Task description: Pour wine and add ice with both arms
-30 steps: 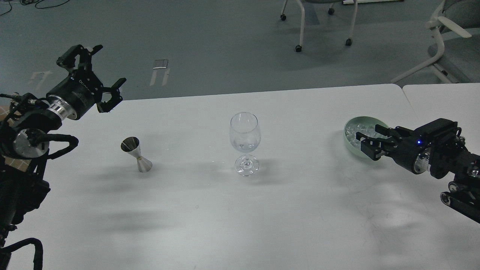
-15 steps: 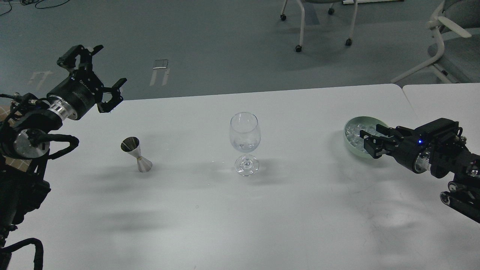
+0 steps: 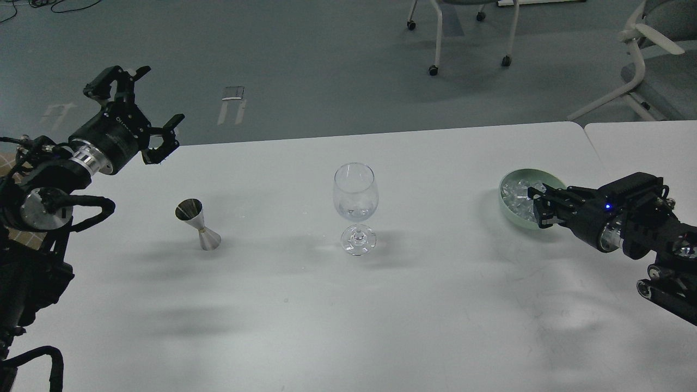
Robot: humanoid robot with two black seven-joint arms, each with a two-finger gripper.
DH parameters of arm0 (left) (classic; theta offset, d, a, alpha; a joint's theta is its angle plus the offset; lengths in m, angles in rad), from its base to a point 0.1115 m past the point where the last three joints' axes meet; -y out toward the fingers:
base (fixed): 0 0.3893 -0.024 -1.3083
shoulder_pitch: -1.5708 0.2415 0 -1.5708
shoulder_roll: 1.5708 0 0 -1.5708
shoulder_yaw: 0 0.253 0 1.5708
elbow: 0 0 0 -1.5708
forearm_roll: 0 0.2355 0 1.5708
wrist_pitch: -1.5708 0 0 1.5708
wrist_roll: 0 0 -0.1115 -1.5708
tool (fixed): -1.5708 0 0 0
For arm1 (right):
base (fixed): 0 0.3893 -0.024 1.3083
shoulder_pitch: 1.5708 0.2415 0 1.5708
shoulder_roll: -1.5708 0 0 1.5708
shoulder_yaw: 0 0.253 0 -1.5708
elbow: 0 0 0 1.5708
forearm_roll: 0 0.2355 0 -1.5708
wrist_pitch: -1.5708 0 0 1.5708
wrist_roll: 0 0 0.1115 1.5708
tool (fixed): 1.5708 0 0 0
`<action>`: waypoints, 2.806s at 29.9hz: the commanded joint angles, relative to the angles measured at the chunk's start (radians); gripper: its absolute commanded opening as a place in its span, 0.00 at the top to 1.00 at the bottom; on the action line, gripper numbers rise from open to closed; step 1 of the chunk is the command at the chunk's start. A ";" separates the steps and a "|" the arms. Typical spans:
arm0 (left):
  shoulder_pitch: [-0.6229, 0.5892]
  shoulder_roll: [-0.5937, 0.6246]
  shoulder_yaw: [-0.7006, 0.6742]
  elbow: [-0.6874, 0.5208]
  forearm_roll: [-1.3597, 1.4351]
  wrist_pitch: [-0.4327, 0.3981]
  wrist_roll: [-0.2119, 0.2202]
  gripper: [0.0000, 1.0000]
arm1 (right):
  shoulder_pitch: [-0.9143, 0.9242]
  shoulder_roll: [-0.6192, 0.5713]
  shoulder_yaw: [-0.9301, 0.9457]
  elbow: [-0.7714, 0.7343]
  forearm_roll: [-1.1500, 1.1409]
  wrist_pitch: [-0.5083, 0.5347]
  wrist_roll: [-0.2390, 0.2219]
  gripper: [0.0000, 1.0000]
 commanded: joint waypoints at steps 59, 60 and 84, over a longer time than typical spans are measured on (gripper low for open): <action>0.003 -0.037 0.003 -0.014 0.000 0.000 -0.001 0.02 | 0.461 0.144 -0.060 0.558 -0.077 0.352 -0.060 1.00; 0.005 -0.037 0.003 -0.014 0.000 0.000 -0.001 0.02 | 0.461 0.150 -0.060 0.555 -0.078 0.352 -0.061 1.00; 0.005 -0.045 -0.002 -0.014 0.000 0.000 -0.001 0.02 | 0.467 0.178 -0.066 0.526 -0.067 0.352 -0.061 0.80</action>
